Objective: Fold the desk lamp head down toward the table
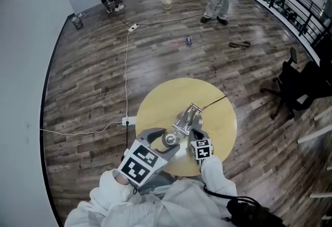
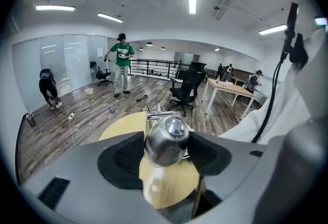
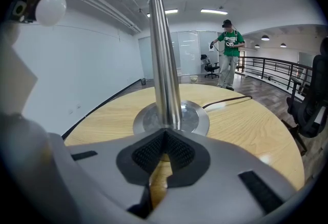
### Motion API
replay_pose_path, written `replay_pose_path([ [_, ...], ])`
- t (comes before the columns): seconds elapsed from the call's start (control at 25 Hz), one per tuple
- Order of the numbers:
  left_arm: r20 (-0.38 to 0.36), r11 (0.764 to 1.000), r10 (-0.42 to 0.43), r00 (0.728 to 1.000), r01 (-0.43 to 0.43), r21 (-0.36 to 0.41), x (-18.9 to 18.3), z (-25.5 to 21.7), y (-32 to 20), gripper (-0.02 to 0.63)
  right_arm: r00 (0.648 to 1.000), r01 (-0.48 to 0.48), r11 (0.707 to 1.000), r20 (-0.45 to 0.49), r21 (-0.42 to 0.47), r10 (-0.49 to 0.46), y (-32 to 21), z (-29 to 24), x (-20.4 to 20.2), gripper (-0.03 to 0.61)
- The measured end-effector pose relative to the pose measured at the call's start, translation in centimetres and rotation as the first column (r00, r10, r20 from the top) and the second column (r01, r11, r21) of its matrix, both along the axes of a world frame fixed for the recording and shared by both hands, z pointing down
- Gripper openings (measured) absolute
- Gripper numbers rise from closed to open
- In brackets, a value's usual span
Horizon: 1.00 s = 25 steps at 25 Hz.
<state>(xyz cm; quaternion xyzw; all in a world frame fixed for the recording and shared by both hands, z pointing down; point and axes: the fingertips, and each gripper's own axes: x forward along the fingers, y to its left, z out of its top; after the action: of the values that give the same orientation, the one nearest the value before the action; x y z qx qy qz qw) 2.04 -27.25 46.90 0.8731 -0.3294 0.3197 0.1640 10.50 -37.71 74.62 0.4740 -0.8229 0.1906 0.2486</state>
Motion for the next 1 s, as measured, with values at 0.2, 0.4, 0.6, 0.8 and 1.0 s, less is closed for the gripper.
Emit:
replay_pose_path([
  [0.2, 0.028, 0.999, 0.018, 0.999, -0.018, -0.028, -0.6, 2.3, 0.7, 0.265, 1.0, -0.01, 1.0, -0.008, -0.003, 0.01, 0.1, -0.1, -0.1, 0.011],
  [0.4, -0.012, 0.999, 0.017, 1.0, -0.017, -0.028, -1.0, 4.4, 0.7, 0.276, 1.0, -0.021, 1.0, -0.011, -0.004, 0.021, 0.1, 0.0, -0.2, 0.011],
  [0.6, -0.123, 0.994, -0.013, 0.992, 0.0, -0.105, -0.5, 5.8, 1.1, 0.287, 1.0, -0.024, 1.0, -0.02, 0.002, 0.024, 0.0, -0.1, 0.1, 0.011],
  [0.8, 0.046, 0.996, -0.051, 0.998, 0.054, -0.073, -1.2, 8.8, 0.4, 0.283, 1.0, -0.024, 1.0, -0.019, -0.001, 0.024, 0.0, 0.0, -0.2, 0.011],
  [1.0, 0.114, 0.996, -0.069, 0.991, 0.075, -0.045, -1.1, 12.7, -0.2, 0.278, 0.999, -0.033, 0.999, -0.007, 0.005, 0.033, 0.0, 0.0, -0.2, 0.011],
])
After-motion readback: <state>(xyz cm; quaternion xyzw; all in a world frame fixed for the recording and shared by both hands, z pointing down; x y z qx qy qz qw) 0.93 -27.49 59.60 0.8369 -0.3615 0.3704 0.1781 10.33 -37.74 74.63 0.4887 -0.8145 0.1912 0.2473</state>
